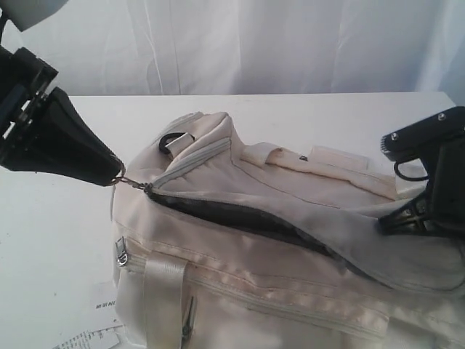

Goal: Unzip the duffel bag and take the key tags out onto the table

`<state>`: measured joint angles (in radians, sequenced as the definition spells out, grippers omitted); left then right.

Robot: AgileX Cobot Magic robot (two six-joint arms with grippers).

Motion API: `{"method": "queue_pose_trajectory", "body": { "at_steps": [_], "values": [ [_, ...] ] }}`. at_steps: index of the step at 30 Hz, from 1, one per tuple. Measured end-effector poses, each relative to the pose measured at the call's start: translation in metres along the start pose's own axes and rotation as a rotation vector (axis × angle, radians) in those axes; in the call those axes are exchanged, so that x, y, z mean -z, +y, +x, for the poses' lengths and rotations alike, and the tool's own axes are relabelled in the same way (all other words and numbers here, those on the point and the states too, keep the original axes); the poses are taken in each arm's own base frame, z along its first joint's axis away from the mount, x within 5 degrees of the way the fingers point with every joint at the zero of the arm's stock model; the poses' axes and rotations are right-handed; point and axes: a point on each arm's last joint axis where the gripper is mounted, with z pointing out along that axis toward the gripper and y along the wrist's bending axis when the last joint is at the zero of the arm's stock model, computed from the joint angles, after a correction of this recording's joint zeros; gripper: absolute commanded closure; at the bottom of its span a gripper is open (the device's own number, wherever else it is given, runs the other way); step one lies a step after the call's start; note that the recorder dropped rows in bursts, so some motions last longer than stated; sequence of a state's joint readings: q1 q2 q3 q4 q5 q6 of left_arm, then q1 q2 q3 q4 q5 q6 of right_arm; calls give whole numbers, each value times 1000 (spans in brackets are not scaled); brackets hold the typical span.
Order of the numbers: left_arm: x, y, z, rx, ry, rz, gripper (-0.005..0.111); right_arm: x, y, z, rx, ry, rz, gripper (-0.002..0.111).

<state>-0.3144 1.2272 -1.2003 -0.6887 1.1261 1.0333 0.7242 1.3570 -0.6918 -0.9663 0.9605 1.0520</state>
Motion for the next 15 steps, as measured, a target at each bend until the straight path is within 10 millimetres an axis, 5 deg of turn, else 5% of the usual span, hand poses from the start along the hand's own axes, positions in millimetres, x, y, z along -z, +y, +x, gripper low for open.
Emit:
{"method": "queue_pose_trajectory", "body": {
  "at_steps": [15],
  "values": [
    [-17, 1, 8, 53, -55, 8, 107, -34, 27, -83, 10, -62, -193, 108]
  ]
}}
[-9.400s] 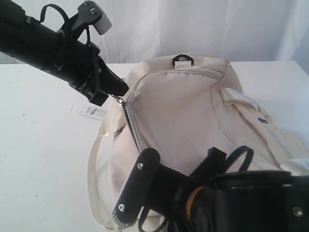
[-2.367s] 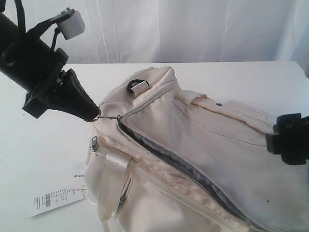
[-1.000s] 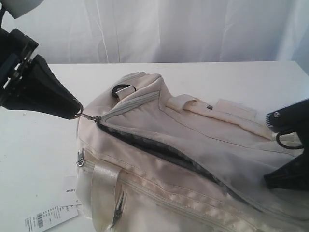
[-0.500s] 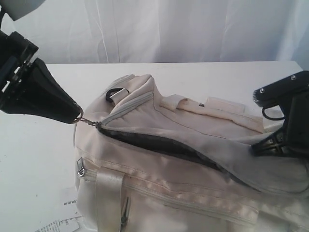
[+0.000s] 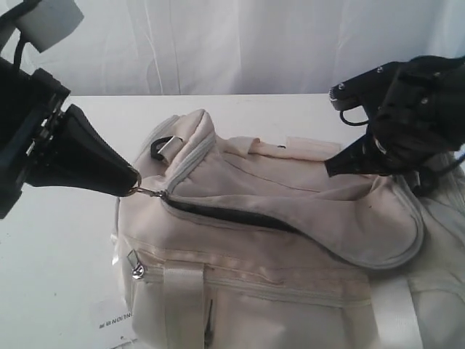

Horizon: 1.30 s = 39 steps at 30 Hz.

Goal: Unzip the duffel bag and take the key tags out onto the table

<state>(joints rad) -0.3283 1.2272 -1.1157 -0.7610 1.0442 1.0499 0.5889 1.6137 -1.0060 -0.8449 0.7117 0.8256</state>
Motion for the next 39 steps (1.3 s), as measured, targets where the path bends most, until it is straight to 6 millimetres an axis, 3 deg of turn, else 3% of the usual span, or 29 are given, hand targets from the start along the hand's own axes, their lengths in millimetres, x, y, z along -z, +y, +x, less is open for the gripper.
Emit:
{"method": "queue_pose_trajectory", "body": {
  "at_steps": [9, 13, 17, 21, 26, 33, 36, 39],
  "values": [
    [-14, 5, 3, 37, 6, 49, 107, -23, 19, -34, 34, -43, -55, 107],
    [-24, 14, 6, 74, 16, 76, 107, -20, 16, -37, 33, -41, -46, 91],
    [-29, 19, 8, 92, 16, 89, 107, -8, 8, -37, 77, -21, -23, 66],
    [-29, 19, 7, 90, 2, 96, 107, 21, -3, -39, 84, -43, -81, 45],
    [-30, 20, 6, 87, -11, 86, 107, 79, -14, -42, 178, -174, -228, 51],
    [-27, 29, -1, 73, -48, -8, 107, 172, 3, -22, 454, -404, -602, 52],
    [-26, 32, -3, 73, -61, -40, 107, 192, 15, -12, 596, -449, -730, 48],
    [-26, 34, -4, 73, -67, -58, 107, 199, 31, -2, 719, -486, -790, 40]
  ]
}}
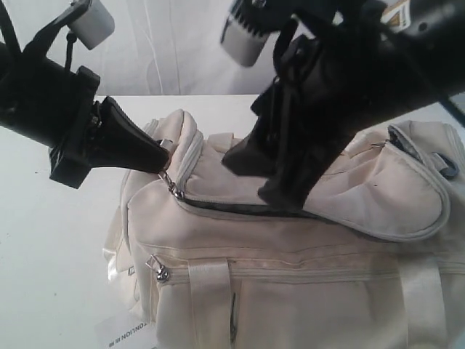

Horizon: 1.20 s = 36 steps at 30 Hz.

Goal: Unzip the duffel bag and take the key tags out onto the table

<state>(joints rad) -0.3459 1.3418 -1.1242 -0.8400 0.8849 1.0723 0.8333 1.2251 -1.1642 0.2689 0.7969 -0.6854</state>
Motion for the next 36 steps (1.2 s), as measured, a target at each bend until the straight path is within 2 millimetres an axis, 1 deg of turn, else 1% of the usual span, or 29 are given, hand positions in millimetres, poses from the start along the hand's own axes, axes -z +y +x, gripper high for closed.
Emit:
{"method": "queue_pose_trajectory", "body": {
  "at_steps": [2, 7, 11, 13, 15, 17, 20, 23, 25, 28, 30, 36],
  "values": [
    [0, 1, 0, 0, -5, -13, 107, -10, 10, 1, 75, -4, -29, 36],
    [0, 3, -1, -2, -12, -33, 107, -43, 27, 9, 181, -6, -55, 36],
    [0, 3, -1, -3, -13, -36, 107, -65, 31, 15, 201, -10, -36, 37],
    [0, 3, -1, -3, -13, -37, 107, -72, 30, 17, 198, -8, -30, 42],
    [0, 3, -1, -3, -14, -39, 107, -78, 30, 18, 197, -3, -27, 50],
    [0, 3, -1, -3, -14, -39, 107, -82, 30, 19, 188, 4, -28, 58],
    [0, 4, -2, -3, -16, -43, 107, -84, 30, 20, 156, 10, -32, 65],
    [0, 4, -2, -3, -16, -45, 107, -84, 31, 21, 129, 24, -44, 69],
    [0, 4, -2, -3, -17, -47, 107, -84, 32, 23, 123, 42, -58, 79],
    [0, 6, -2, -3, -23, -63, 107, -83, 35, 26, 85, 79, -86, 98],
    [-1, 6, -2, -1, -22, -64, 107, -83, 36, 28, 74, 94, -98, 107],
    [-7, 11, 1, 15, -8, -53, 107, -82, 38, 31, 65, 132, -126, 108]
  ]
}}
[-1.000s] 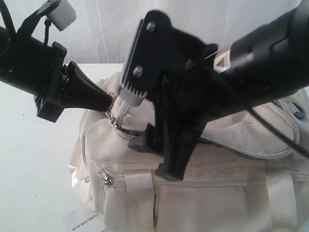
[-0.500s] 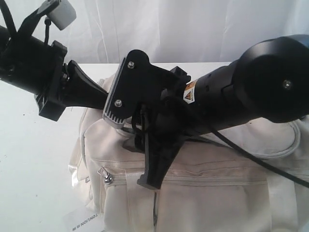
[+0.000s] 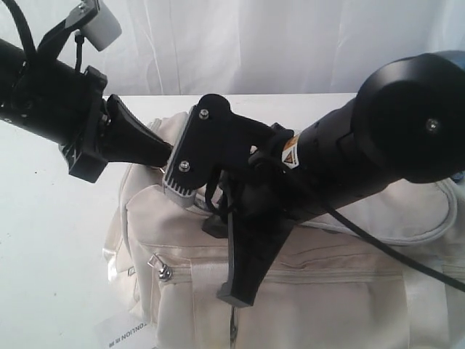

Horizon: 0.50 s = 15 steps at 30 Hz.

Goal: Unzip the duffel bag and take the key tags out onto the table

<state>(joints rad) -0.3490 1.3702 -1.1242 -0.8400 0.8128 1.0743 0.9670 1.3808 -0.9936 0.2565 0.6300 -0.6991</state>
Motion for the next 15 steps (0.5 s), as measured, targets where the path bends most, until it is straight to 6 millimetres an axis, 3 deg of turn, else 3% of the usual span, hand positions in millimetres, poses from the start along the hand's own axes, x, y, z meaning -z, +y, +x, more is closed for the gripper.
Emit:
{"method": "queue_pose_trajectory", "body": {
  "at_steps": [15],
  "values": [
    [-5, 6, -1, 5, -2, -63, 107, 0, 1, 1, -70, 13, -10, 108]
  ]
}}
